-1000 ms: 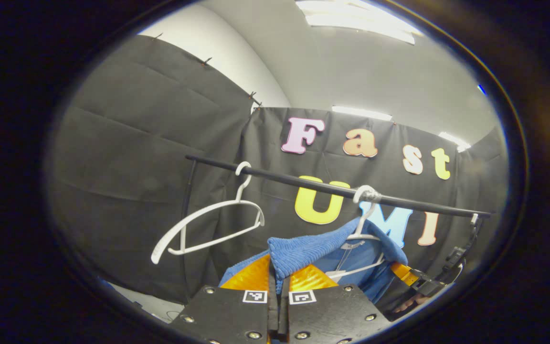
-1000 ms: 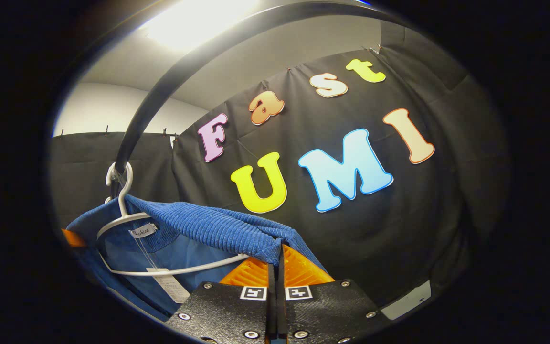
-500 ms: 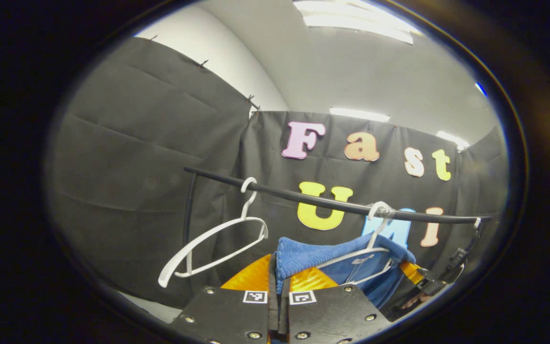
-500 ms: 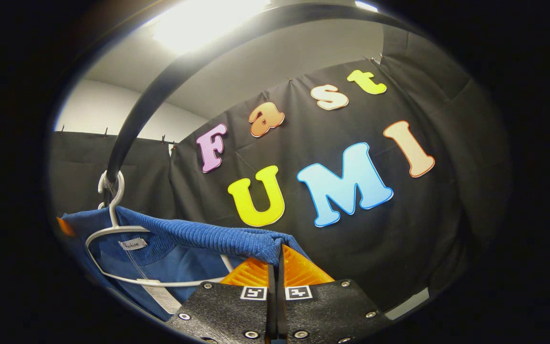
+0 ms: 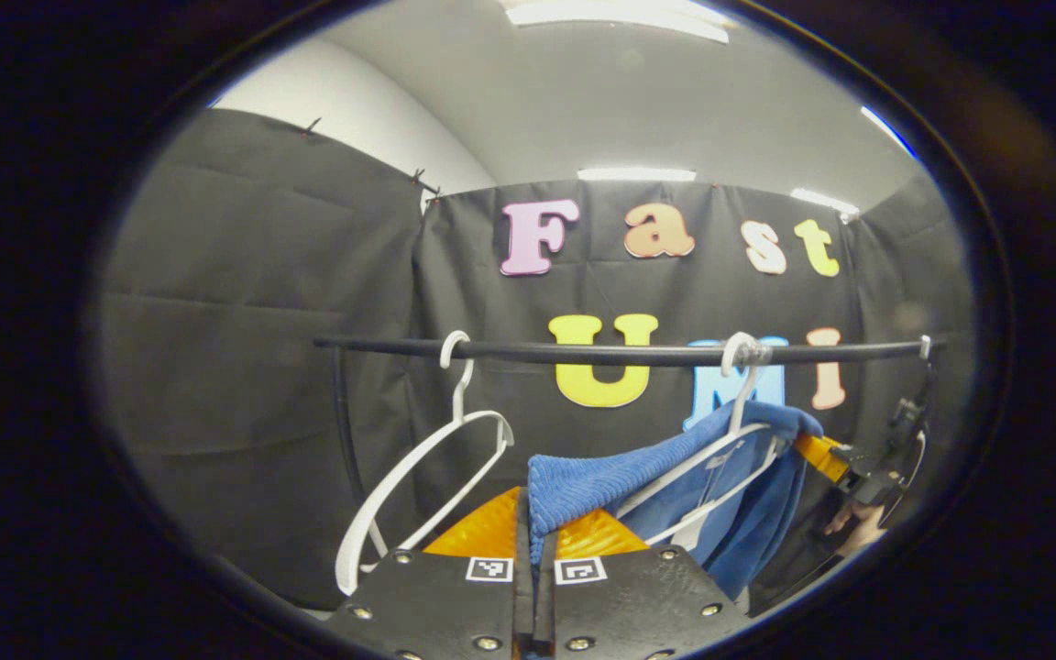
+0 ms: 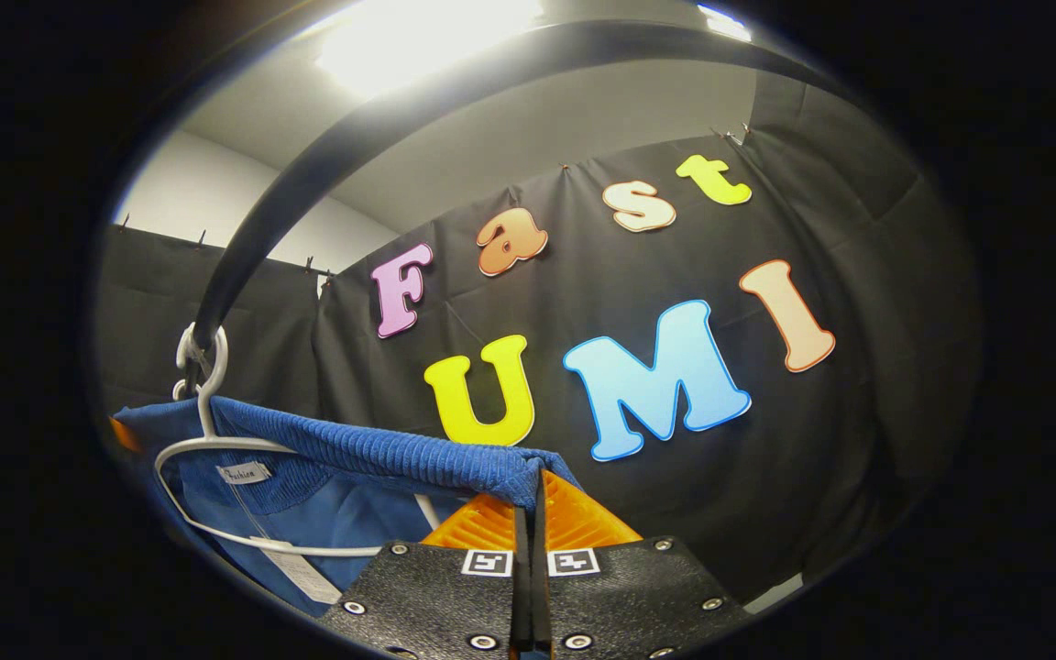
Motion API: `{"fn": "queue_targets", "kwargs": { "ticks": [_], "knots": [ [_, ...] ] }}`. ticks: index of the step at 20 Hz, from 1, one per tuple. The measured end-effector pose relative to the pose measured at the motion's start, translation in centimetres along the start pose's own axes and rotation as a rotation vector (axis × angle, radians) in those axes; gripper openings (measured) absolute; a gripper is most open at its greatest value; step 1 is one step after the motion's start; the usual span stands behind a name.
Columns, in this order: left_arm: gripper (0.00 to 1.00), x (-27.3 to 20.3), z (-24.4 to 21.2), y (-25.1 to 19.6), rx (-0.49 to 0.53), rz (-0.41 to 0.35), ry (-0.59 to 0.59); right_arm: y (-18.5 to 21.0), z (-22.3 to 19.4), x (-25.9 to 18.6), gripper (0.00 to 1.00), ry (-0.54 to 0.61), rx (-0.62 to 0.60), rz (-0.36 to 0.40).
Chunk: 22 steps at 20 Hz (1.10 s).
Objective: Grasp the clothes on the hanger with both hands and then place them into the laundry hamper below.
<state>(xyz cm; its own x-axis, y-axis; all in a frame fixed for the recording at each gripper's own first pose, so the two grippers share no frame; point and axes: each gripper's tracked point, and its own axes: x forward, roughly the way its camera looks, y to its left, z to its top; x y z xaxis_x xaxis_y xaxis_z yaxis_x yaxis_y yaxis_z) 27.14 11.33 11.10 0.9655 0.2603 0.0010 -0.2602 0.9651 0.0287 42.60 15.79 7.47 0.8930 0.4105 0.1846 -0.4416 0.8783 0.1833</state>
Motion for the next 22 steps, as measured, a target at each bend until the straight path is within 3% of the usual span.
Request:
{"fn": "queue_targets", "kwargs": {
  "ticks": [1, 2, 3, 5, 6, 10, 14, 18, 20, 21, 22],
  "knots": [
    [0.06, 0.1, 0.1, 0.1, 0.042, -0.007, 0.005, 0.0, 0.0, 0.4, 0.00, -0.005, -0.008, 0.004],
    [0.01, 0.1, 0.1, 0.3, 0.078, -0.016, 0.013, 0.1, 0.3, 0.6, 0.00, -0.013, -0.022, 0.010],
    [0.06, 0.4, 0.1, 0.6, 0.109, -0.025, 0.021, 0.1, 0.5, 1.1, 0.00, -0.027, -0.040, 0.019],
    [0.06, 0.9, -0.3, 1.0, 0.186, -0.055, 0.054, 0.4, 1.5, 1.7, 0.00, -0.070, -0.086, 0.041],
    [0.01, 1.1, -0.3, 1.2, 0.224, -0.070, 0.072, 0.5, 1.8, 1.9, 0.00, -0.082, -0.106, 0.051],
    [0.01, 1.1, 1.8, 1.9, 0.378, -0.092, 0.086, 1.2, 1.4, 2.6, 0.00, -0.102, -0.148, 0.092],
    [0.01, 1.2, 2.6, 2.4, 0.429, -0.102, 0.089, 1.7, 0.4, 3.3, 0.00, -0.115, -0.179, 0.114],
    [0.02, 1.8, 2.7, 3.7, 0.546, -0.124, 0.134, 2.2, 0.1, 3.4, 0.00, -0.144, -0.259, 0.161],
    [0.02, 2.5, 2.7, 4.7, 0.541, -0.107, 0.145, 2.3, -0.4, 3.8, 0.00, -0.145, -0.297, 0.184],
    [0.07, 2.7, 2.1, 5.7, 0.519, -0.099, 0.153, 2.6, -0.8, 3.9, 0.00, -0.140, -0.305, 0.206],
    [0.02, 3.0, 1.1, 6.0, 0.477, -0.096, 0.164, 2.7, -1.0, 4.0, 0.00, -0.143, -0.304, 0.214]
  ]
}}
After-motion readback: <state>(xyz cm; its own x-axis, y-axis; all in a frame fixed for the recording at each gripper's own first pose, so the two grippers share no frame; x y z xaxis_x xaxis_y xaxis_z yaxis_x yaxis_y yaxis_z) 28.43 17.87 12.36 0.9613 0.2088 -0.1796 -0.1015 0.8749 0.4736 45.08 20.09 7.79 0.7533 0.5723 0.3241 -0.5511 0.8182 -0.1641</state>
